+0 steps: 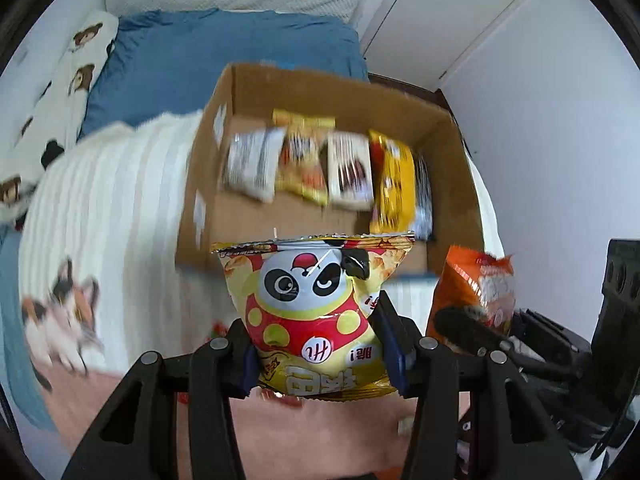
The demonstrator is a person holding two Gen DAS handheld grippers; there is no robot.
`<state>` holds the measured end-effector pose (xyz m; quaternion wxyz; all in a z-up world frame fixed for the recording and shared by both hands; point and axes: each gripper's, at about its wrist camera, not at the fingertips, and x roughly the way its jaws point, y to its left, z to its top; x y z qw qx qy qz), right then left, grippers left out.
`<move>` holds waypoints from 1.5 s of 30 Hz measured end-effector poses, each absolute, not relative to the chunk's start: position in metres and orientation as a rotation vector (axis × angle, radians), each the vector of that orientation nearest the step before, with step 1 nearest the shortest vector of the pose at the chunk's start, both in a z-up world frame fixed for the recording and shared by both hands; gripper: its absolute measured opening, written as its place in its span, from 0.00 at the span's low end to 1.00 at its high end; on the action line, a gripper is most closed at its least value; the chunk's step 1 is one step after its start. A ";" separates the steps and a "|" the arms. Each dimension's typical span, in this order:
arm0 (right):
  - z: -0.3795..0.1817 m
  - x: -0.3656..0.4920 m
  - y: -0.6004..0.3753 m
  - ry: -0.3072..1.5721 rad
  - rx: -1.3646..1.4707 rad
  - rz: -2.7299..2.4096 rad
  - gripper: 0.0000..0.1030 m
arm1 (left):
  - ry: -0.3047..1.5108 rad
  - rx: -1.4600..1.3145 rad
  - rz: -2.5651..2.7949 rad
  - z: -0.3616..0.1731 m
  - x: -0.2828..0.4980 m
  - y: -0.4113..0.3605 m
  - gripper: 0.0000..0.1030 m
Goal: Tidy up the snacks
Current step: 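Carry both panda packets into the box and open both tools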
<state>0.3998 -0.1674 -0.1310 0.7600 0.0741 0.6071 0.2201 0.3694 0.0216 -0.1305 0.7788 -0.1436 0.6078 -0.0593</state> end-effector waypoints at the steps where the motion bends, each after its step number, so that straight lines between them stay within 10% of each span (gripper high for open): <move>1: -0.133 0.412 -0.167 1.333 0.167 0.471 0.47 | 1.321 -0.304 -0.126 -0.132 0.381 0.022 0.45; 24: -0.244 0.497 -0.124 1.584 0.077 0.414 0.47 | 1.661 -0.303 -0.064 -0.258 0.478 0.031 0.45; 27: -0.248 0.499 -0.120 1.615 0.049 0.413 0.59 | 1.685 -0.321 -0.068 -0.261 0.479 0.032 0.46; 29: -0.249 0.499 -0.119 1.627 0.025 0.404 0.90 | 1.679 -0.344 -0.069 -0.260 0.481 0.033 0.52; 33: -0.243 0.501 -0.124 1.611 0.024 0.383 0.94 | 1.625 -0.334 -0.056 -0.246 0.480 0.039 0.92; 45: -0.214 0.490 -0.152 1.491 -0.005 0.294 0.94 | 1.486 -0.240 -0.038 -0.215 0.455 0.031 0.93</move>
